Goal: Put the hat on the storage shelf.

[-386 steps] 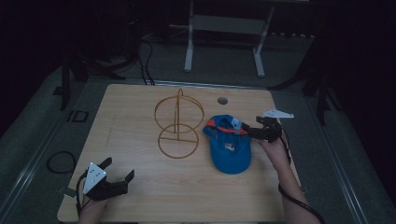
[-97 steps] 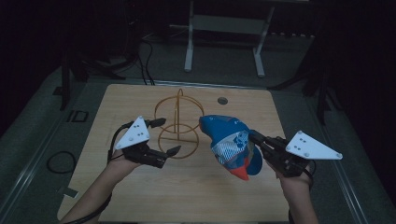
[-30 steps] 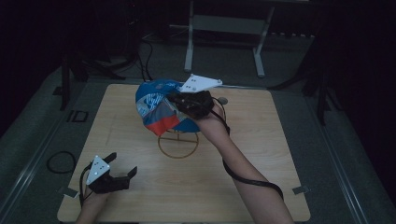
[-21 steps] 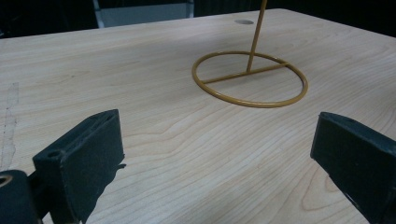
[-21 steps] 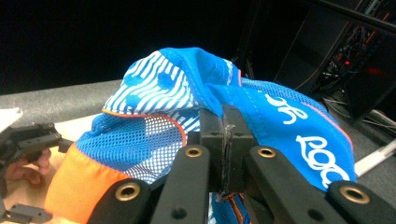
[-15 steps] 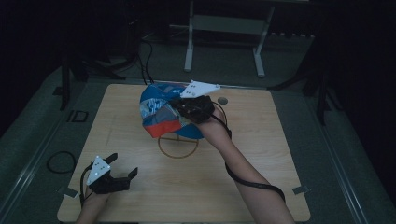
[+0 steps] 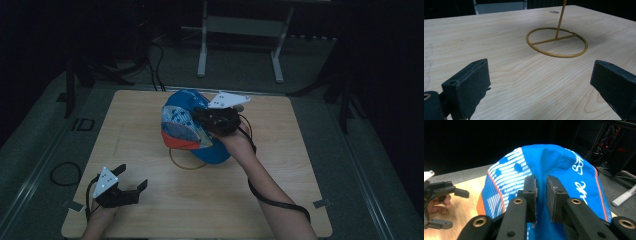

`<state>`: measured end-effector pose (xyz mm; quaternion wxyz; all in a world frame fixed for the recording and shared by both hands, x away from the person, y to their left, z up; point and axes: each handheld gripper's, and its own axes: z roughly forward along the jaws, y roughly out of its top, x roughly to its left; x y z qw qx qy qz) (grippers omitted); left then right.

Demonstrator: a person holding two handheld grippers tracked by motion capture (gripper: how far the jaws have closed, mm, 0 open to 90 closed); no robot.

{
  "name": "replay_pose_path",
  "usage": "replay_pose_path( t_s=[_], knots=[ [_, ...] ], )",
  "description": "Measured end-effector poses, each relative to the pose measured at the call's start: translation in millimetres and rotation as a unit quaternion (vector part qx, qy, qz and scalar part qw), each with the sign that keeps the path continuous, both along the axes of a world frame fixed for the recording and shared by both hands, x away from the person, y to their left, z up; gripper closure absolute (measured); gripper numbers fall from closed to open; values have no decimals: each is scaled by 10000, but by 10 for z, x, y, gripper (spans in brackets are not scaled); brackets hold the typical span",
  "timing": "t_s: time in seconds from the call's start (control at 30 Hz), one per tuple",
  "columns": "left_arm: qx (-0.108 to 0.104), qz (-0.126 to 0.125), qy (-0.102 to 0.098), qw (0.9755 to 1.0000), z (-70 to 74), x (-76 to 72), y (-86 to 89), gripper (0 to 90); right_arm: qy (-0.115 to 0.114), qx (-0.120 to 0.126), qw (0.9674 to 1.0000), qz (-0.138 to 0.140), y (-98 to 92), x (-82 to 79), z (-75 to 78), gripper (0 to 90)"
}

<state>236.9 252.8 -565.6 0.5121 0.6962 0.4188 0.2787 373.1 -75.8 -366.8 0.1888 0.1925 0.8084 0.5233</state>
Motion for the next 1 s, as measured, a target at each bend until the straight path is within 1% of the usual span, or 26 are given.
replay_pose_path(
  t_s=[0.07,0.17,0.27,0.43,0.6,0.73,0.8,0.83,0.87,0.9,0.93,0.97,1.0],
  knots=[
    [8,4,1,10000,1,0,-1,29,38,-25,10000,-1,-2,-1,-16,767],
    [19,-7,2,10000,0,-5,-1,29,14,-37,10000,-23,-7,1,-29,758],
    [19,-11,3,10000,-2,-3,1,29,47,-7,10000,-56,-30,9,-40,736],
    [16,-14,6,10000,-7,-2,0,29,84,55,9999,-83,-83,9,-48,730],
    [12,-16,8,10000,-6,-3,-2,29,70,105,9999,-82,-110,-6,-38,730],
    [-4,-7,1,10000,-6,-3,3,29,21,130,9999,-63,-142,-47,-31,683],
    [-4,-7,1,10000,-6,-3,3,29,18,144,9999,-70,-151,-60,-30,683],
    [13,-11,4,10000,-7,-1,1,29,-25,165,9998,-69,-173,-80,-28,615],
    [13,-11,4,10000,-7,-1,1,29,-25,165,9998,-69,-173,-80,-28,615],
    [16,-16,1,10000,-7,-1,-1,29,-52,203,9997,-81,-198,-95,-26,538],
    [16,-16,1,10000,-7,-1,-1,29,-32,234,9997,-45,-212,-99,-27,504],
    [20,-12,6,10000,-7,-2,-2,29,-32,234,9997,-45,-212,-99,-27,504],
    [8,-13,6,10000,-8,-1,-2,29,-19,246,9997,-27,-227,-102,-29,466]
  ],
)
